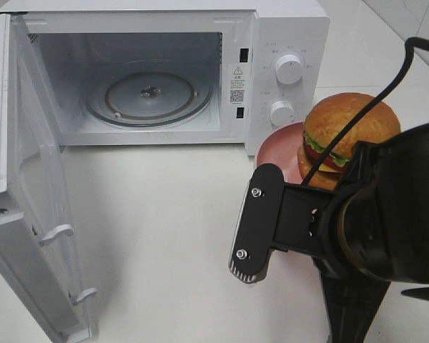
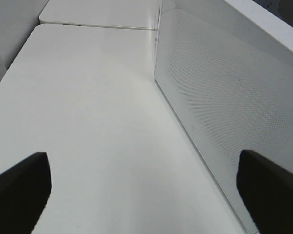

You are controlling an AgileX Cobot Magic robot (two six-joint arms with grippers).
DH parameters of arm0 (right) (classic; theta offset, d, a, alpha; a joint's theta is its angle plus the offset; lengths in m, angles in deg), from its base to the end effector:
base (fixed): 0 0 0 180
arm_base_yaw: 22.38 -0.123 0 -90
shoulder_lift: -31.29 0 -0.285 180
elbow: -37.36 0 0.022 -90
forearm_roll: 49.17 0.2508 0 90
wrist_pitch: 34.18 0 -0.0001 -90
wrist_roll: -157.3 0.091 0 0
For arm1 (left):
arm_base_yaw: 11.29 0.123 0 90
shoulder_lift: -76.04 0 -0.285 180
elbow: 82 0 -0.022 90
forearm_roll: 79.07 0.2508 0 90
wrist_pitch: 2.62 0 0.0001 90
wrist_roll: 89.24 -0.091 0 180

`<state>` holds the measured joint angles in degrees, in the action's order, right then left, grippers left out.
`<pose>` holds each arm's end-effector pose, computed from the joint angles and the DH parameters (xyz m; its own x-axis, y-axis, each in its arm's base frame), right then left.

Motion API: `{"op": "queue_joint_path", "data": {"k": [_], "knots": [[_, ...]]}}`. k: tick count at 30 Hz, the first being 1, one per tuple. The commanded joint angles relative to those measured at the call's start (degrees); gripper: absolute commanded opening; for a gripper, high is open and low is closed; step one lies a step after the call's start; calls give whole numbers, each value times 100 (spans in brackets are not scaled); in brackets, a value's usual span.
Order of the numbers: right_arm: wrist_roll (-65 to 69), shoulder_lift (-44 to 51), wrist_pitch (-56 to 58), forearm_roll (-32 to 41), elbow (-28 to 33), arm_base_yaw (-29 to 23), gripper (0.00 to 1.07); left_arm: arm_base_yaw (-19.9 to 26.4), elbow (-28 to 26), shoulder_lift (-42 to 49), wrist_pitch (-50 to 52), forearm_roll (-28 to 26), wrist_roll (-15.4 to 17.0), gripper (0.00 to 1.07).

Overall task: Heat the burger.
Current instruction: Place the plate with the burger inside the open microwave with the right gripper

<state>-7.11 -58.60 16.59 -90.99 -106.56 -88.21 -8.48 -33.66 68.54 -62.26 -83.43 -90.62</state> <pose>0.1375 0.1915 0.2022 -0.2117 -0.9745 -0.0742 -0.8133 0.2177 -0.5396 -0.0051 -0.0062 0.2802 -0.4286 -0.0355 -0.9028 0.0041 0.9991 -0.0412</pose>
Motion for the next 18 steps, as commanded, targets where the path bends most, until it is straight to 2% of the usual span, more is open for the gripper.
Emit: {"op": "queue_joint_path", "data": {"k": [1, 10, 18], "knots": [[-390, 52, 0, -395, -6, -23, 1, -11, 0, 120, 23, -6, 11, 98], [-1283, 52, -195, -470, -6, -23, 2, -11, 0, 120, 23, -6, 11, 98], [-1421, 52, -556, -653, -6, -23, 2, -11, 0, 120, 23, -6, 11, 98]]}}
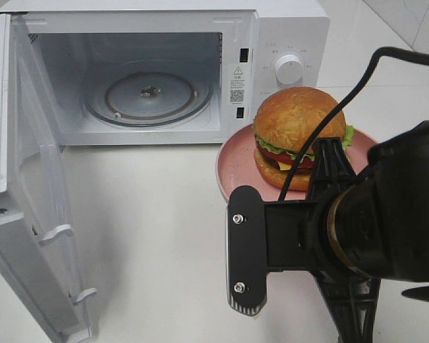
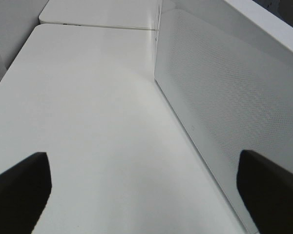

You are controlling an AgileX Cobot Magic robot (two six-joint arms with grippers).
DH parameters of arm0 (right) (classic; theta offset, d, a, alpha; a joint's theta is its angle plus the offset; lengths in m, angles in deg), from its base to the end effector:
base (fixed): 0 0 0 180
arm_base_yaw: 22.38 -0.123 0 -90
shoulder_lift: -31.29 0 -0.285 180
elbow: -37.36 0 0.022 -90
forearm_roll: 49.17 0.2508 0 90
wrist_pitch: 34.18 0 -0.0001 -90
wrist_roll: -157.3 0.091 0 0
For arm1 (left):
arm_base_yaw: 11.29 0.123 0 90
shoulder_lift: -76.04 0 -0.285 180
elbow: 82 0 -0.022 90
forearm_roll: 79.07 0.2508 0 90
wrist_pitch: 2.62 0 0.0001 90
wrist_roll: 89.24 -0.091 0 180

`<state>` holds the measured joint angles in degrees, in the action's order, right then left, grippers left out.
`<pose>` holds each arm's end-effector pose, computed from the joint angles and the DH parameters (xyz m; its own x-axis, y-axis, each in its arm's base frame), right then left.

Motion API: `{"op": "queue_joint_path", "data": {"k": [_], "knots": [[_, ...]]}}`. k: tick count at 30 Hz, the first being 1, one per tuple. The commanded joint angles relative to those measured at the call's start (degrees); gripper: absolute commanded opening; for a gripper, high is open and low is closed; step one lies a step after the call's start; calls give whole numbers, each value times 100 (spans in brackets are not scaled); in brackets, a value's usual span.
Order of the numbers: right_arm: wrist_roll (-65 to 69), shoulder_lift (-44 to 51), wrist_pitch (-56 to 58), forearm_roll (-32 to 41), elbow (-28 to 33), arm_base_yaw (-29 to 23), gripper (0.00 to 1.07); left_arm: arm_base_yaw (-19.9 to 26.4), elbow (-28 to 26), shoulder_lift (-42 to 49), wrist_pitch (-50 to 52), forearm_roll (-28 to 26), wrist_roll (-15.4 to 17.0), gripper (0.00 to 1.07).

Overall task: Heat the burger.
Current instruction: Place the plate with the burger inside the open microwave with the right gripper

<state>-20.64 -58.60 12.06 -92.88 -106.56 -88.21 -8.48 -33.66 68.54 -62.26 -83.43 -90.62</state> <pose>0.1390 0.1988 0.2031 0.0467 -0.9989 -0.0005 -0.8279 -0.0384 -0.5596 -0.0051 -0.0062 0.2802 -0.4286 -0.0355 -0.9028 0.0041 0.9991 -0.0412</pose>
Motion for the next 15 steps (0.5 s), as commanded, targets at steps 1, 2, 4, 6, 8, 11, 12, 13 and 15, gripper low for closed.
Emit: {"op": "queue_joint_path", "data": {"k": [1, 2, 4, 6, 8, 11, 12, 13, 15], "knots": [[-69, 52, -103, -464, -6, -23, 2, -11, 0, 120, 23, -6, 11, 98], [-86, 52, -195, -539, -6, -23, 2, -11, 0, 120, 23, -6, 11, 98], [-109, 52, -252, -539, -6, -23, 2, -11, 0, 120, 23, -6, 11, 98], [-206, 52, -361, -533, -6, -23, 2, -11, 0, 120, 23, -6, 11, 98], [-521, 52, -533, -533, -6, -23, 2, -11, 0, 120, 23, -6, 11, 98], [-630, 52, -573, -533, -6, -23, 2, -11, 0, 120, 23, -6, 11, 98], [-831, 52, -642, -533, -6, -23, 2, -11, 0, 120, 23, -6, 11, 98], [-831, 52, -642, -533, -6, -23, 2, -11, 0, 120, 23, -6, 11, 98], [-1180, 52, -825, -539, -6, -23, 2, -11, 0, 120, 23, -6, 11, 98]]}}
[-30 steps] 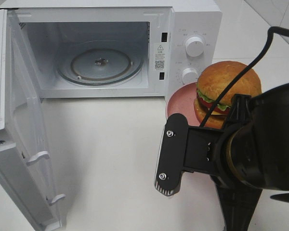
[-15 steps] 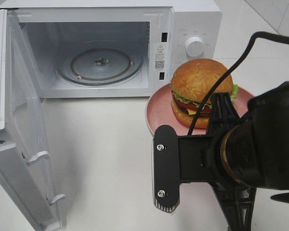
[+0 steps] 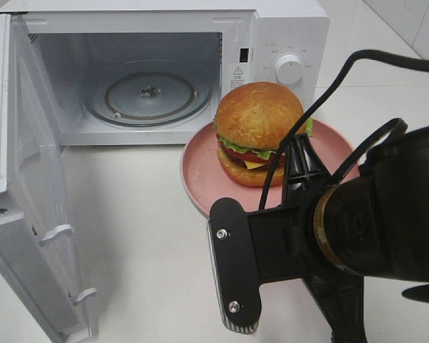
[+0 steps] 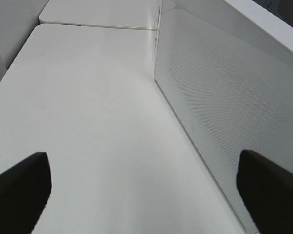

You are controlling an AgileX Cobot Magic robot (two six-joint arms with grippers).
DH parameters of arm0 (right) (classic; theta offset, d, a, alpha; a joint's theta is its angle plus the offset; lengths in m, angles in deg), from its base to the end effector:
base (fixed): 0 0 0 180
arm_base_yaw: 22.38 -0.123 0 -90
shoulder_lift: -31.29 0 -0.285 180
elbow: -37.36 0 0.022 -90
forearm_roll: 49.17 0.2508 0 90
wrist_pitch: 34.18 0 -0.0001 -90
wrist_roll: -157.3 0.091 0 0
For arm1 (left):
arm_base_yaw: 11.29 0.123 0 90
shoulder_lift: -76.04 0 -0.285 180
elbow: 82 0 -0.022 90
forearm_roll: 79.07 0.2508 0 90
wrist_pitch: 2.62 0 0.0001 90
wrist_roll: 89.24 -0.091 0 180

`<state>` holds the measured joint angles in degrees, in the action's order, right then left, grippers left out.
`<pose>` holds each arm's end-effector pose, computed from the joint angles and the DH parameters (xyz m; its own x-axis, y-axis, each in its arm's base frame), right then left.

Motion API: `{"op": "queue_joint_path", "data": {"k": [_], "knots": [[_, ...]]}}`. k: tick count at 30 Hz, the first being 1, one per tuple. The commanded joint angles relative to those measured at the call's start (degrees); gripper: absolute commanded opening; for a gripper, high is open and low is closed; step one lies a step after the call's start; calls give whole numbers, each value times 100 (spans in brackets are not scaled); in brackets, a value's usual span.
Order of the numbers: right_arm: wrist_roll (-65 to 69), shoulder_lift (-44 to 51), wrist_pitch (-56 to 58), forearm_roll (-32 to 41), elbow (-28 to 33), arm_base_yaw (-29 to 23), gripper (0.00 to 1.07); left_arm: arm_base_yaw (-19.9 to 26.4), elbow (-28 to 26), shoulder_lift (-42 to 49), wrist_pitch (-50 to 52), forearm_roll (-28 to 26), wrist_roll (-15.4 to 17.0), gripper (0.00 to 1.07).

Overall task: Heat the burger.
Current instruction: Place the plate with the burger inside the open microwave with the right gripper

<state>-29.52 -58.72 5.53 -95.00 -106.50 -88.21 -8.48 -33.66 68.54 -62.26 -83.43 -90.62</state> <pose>0.1397 0.2092 0.2038 0.2576 -0.9662 0.0132 -0.7839 -0.2170 -0.5817 -0.0051 -0.0062 0.2802 -0.4286 -0.0355 -0.9028 0.0041 0.9991 -0.0412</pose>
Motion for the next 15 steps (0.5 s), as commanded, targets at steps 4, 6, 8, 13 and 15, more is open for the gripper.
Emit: {"op": "queue_joint_path", "data": {"k": [4, 6, 8, 13, 15], "knots": [[-407, 63, -344, -327, -11, -23, 2, -11, 0, 120, 23, -6, 11, 98], [-510, 63, -453, -327, -11, -23, 2, -11, 0, 120, 23, -6, 11, 98], [-722, 63, -642, -321, -11, -6, 0, -11, 0, 120, 23, -6, 11, 98], [-985, 63, -682, -321, -11, -6, 0, -11, 0, 120, 23, -6, 11, 98], [-1306, 63, -699, -315, -23, 29, 0, -11, 0, 120, 23, -6, 11, 98]]}}
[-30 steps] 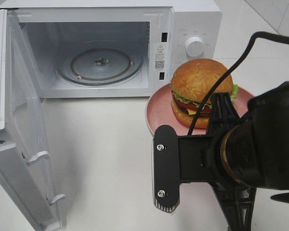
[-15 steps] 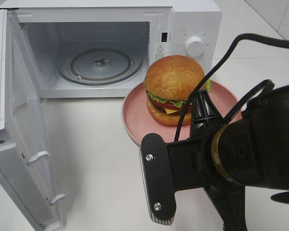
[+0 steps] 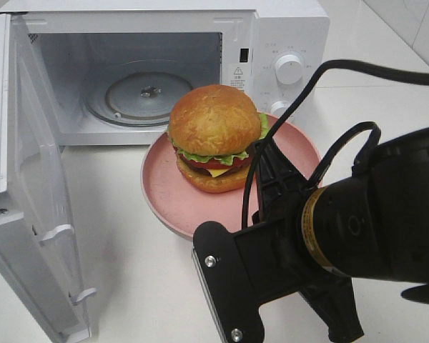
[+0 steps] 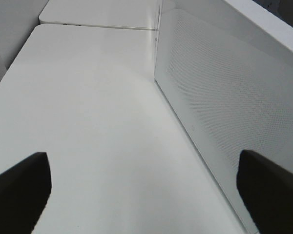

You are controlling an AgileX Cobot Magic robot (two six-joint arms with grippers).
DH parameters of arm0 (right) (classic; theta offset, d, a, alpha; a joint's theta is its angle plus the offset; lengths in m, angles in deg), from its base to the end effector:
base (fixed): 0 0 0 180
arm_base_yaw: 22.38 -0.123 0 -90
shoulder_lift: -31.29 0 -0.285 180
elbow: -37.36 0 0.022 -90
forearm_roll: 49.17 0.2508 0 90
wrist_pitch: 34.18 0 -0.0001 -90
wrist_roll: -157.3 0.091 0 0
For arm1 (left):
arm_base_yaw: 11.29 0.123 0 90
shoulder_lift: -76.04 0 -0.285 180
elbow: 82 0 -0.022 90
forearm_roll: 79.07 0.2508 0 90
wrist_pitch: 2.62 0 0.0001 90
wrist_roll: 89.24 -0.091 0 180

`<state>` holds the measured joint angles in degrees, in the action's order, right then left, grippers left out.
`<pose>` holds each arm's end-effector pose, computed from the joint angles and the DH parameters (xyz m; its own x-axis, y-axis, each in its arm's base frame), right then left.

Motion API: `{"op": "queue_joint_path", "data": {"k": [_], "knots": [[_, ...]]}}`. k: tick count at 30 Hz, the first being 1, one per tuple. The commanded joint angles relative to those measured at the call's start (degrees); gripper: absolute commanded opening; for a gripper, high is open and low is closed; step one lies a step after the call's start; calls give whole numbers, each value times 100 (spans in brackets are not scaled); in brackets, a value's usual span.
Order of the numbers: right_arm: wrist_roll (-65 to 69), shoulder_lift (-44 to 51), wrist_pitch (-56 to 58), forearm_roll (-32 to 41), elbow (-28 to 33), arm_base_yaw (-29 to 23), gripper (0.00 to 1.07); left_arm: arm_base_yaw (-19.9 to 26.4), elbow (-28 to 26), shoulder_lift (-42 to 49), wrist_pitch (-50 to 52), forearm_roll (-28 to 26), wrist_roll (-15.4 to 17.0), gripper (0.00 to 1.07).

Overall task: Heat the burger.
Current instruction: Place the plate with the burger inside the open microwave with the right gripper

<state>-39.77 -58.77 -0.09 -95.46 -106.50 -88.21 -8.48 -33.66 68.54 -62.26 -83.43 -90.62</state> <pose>0.1383 0.2181 0.2047 0.4491 -0.8923 0.0462 -0.7044 -0.3855 -0.5960 -0.0051 -0.0062 0.2802 -0.4286 -0.0355 -0.9028 0.0041 0.9991 -0.0412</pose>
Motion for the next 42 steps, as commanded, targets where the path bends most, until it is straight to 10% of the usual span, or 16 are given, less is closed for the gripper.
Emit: {"op": "queue_joint_path", "data": {"k": [1, 34, 42], "knots": [[-281, 69, -138, -269, -23, 29, 0, -11, 0, 120, 23, -6, 11, 98], [-5964, 69, -1329, 3701, -23, 2074, 0, -11, 0, 120, 23, -6, 11, 98], [-5999, 69, -1547, 3644, -23, 2131, 0, -11, 0, 120, 23, -6, 11, 98]]}}
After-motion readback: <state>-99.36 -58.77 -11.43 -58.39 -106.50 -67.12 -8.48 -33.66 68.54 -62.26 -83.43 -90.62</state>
